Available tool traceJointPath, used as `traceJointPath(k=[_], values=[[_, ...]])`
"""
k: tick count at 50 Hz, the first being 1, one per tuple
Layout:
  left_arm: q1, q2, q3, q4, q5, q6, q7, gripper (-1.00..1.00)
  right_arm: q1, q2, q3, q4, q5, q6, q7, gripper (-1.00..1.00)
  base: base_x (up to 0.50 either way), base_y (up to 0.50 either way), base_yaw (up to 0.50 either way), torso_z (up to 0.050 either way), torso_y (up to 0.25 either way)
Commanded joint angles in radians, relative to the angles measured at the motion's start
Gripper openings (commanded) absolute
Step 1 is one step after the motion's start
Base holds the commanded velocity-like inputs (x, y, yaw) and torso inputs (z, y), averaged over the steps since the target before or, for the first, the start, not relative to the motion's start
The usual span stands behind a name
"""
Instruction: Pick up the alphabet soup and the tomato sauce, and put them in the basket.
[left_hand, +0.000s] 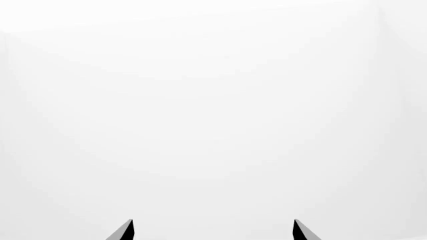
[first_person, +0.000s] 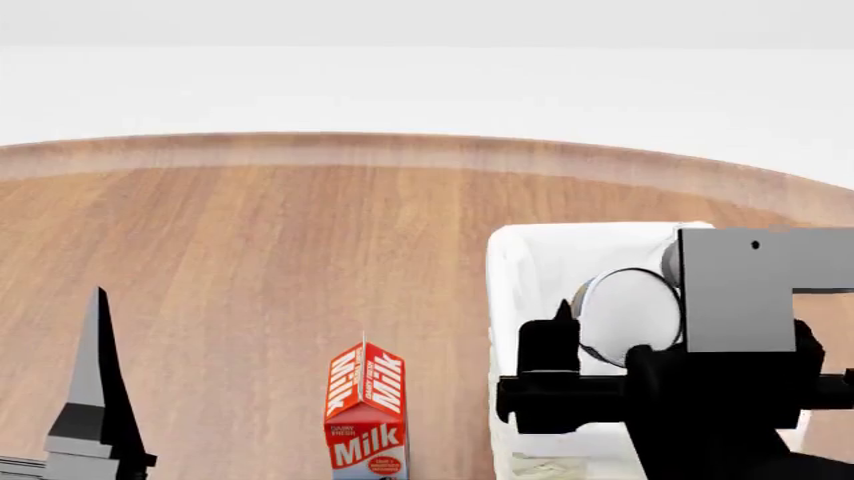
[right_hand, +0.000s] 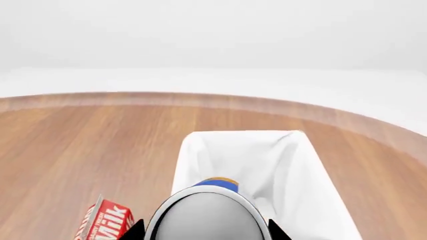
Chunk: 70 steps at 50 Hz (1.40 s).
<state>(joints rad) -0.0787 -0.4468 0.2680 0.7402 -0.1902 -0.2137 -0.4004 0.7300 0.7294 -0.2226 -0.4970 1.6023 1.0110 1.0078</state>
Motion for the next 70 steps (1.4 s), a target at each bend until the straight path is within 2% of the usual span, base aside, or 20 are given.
traceJointPath(k=[1, 18, 34, 42, 65, 70], values=[[0.002, -0.004, 0.000, 0.004, -0.001, -0.002, -0.004, 1.00, 0.116, -0.075, -0.076, 0.163, -0.174, 0.013, -0.128, -1.00, 0.00, 0.00, 0.00, 0.000, 0.000], [-0.003, -0.010, -0.002, 0.016, -0.008, -0.012, -0.008, 1.00, 0.252, -0.167, -0.209, 0.488, -0.446, -0.082, -0.350, -1.00, 0.00, 0.00, 0.00, 0.000, 0.001], [-0.016, -0.008, 0.010, 0.013, -0.006, -0.022, -0.009, 1.00, 0.371, -0.266, -0.287, 0.816, -0.616, -0.221, -0.523, -1.00, 0.00, 0.00, 0.00, 0.001, 0.001], [-0.014, -0.008, 0.014, 0.004, -0.006, -0.012, -0.008, 1.00, 0.419, -0.315, -0.328, 0.950, -0.686, -0.279, -0.576, -1.00, 0.00, 0.00, 0.00, 0.000, 0.000], [-0.014, -0.016, 0.011, 0.007, -0.013, -0.013, -0.012, 1.00, 0.574, -0.466, -0.397, 1.509, -0.863, -0.502, -0.707, -1.00, 0.00, 0.00, 0.00, 0.000, 0.001], [-0.014, -0.015, 0.012, 0.003, -0.014, -0.009, -0.012, 1.00, 0.583, -0.487, -0.407, 1.569, -0.883, -0.539, -0.726, -1.00, 0.00, 0.00, 0.00, 0.000, 0.000]])
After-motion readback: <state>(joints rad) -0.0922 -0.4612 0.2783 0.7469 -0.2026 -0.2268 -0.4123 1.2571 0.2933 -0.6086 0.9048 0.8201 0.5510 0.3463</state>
